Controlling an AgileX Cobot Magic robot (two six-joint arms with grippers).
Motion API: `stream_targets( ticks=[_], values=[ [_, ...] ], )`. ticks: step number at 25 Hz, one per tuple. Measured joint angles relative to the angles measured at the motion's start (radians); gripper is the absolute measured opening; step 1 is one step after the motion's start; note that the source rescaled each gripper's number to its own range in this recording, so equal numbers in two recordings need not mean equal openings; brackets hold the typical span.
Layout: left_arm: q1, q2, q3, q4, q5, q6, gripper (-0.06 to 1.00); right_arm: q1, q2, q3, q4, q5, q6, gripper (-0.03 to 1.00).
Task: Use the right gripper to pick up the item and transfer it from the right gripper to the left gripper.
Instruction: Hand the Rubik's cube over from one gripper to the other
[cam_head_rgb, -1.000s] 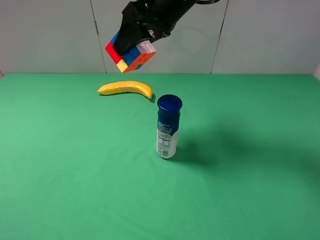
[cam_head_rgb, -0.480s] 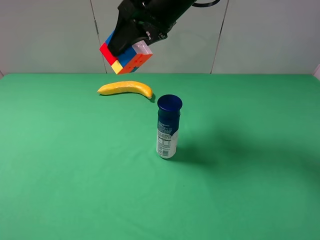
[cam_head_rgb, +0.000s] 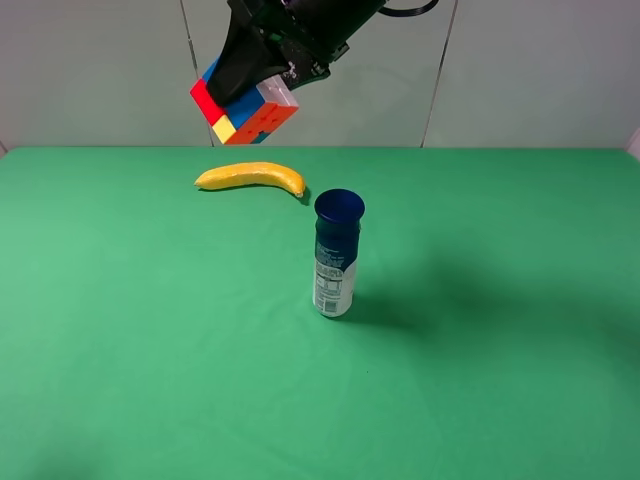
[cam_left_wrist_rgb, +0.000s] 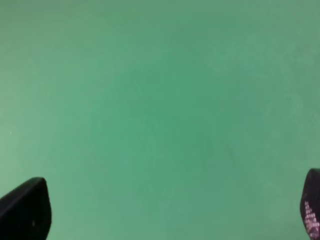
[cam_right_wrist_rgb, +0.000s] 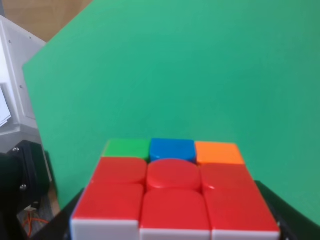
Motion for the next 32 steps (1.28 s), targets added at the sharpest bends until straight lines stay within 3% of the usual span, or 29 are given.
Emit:
stream_targets(
  ticks=[10, 23, 32],
  values=[
    [-0.176, 0.249, -0.003, -0.022, -0.238, 0.118, 1.0, 0.0, 0.0, 0.0, 0.0, 0.016, 0.0, 0.06],
    [-0.401, 0.607, -0.103, -0.023, -0.475, 0.15, 1.0, 0.0, 0.0, 0.0, 0.003, 0.025, 0.012, 0.06],
    [-0.51, 0.775, -0.165, -0.001, -0.609, 0.153, 1.0, 0.0, 0.0, 0.0, 0.003, 0.028, 0.019, 0.06]
  ],
)
